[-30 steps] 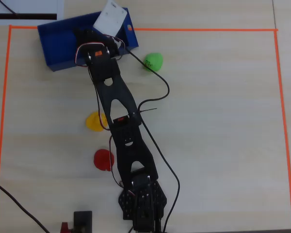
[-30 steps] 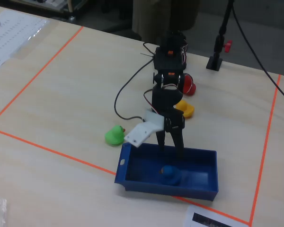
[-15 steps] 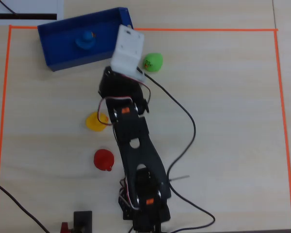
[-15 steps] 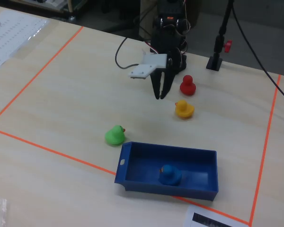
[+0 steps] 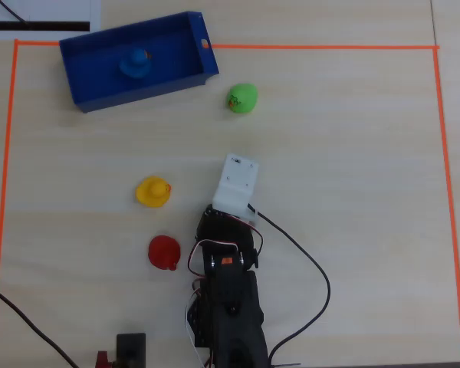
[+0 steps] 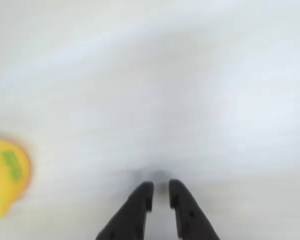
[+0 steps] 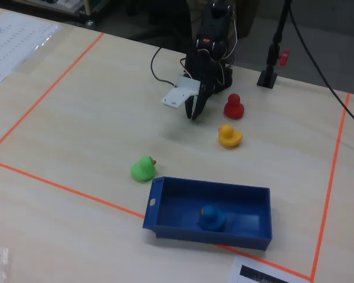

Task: Grasp blue duck and put it into box.

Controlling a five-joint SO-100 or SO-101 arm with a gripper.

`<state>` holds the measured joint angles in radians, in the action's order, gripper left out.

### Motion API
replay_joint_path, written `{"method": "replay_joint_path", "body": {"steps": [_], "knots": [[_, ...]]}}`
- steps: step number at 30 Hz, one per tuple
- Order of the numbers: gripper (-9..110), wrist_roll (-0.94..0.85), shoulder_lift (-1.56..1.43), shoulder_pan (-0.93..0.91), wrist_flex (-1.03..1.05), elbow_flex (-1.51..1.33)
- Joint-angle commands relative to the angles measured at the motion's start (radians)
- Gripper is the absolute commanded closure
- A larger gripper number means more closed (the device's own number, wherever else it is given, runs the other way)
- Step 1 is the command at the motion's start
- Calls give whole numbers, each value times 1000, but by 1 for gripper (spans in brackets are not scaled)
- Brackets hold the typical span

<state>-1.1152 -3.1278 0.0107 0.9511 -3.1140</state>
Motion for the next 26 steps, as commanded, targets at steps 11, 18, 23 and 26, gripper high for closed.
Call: {"method": "replay_joint_path", "body": {"steps": [11, 18, 23, 26], "knots": [[96, -61, -184, -18, 350, 3], [96, -61, -184, -18, 350, 3], [96, -61, -184, -18, 350, 3], [96, -61, -184, -18, 350, 3]]}}
